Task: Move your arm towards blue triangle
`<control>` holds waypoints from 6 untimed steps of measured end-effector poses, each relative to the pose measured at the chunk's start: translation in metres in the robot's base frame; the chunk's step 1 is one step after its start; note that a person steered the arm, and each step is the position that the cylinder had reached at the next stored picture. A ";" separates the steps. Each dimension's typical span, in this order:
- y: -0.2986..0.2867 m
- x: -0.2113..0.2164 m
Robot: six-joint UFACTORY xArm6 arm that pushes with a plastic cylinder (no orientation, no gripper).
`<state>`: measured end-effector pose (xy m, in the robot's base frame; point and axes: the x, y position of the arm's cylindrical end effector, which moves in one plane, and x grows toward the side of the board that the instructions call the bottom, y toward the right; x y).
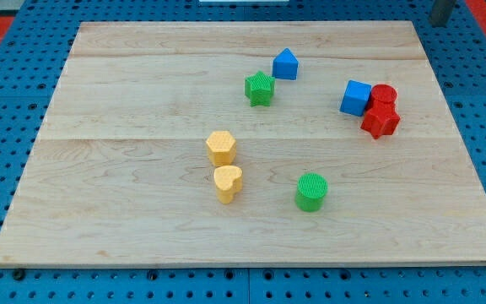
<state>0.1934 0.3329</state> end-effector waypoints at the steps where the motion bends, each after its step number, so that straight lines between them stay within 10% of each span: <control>1: -0.002 0.000; 6: -0.044 0.040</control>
<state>0.2330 0.2894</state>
